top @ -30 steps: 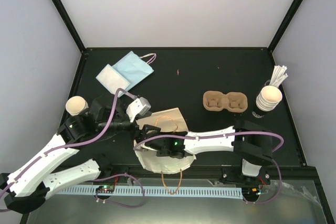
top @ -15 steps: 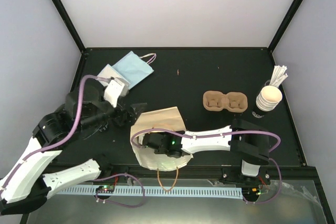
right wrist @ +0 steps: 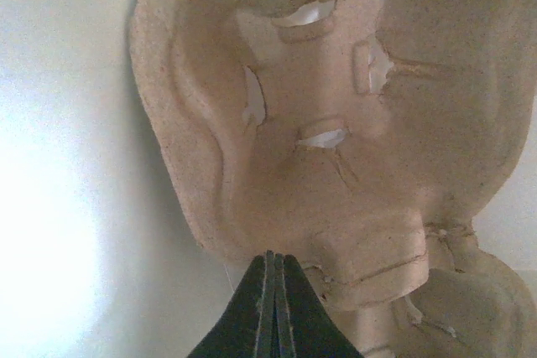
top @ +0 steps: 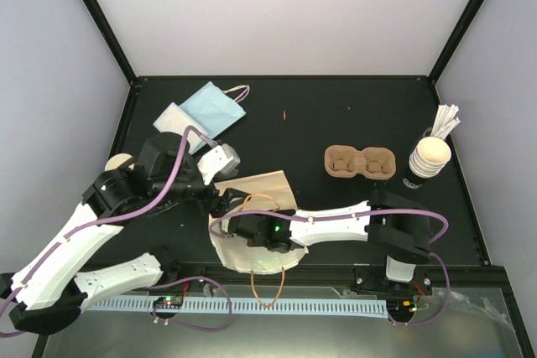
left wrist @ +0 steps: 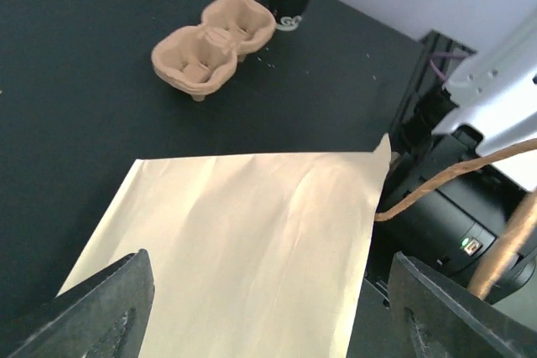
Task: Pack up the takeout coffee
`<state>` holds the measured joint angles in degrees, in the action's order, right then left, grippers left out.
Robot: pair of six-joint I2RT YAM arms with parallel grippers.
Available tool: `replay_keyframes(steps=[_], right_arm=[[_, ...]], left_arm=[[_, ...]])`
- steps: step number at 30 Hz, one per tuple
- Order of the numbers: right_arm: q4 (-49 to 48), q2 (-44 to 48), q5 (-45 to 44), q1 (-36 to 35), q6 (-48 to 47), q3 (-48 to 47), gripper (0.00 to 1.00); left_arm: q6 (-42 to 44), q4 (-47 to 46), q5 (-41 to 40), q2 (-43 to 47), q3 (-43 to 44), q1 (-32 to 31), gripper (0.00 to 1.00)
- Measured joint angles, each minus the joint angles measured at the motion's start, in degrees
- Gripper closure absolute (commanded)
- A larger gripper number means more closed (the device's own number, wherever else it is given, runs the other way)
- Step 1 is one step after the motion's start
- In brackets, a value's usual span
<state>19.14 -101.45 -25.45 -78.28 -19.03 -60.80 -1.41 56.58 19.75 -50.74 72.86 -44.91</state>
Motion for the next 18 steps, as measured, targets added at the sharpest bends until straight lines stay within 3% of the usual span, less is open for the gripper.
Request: replay_keyframes(steps=[8,18], right_arm=[[0.02,0.0,0.11,-0.02,-0.61,0.07,0.99],[0.02,0.0,0.17,-0.02,-1.22,0.07,0.99]], left_arm=[[2.78,0.0,0.07,-2.32,-0.26,-2.71,0.28],[6.25,1.7,-0.55,-2.69,-0.02,-3.98,0.2]])
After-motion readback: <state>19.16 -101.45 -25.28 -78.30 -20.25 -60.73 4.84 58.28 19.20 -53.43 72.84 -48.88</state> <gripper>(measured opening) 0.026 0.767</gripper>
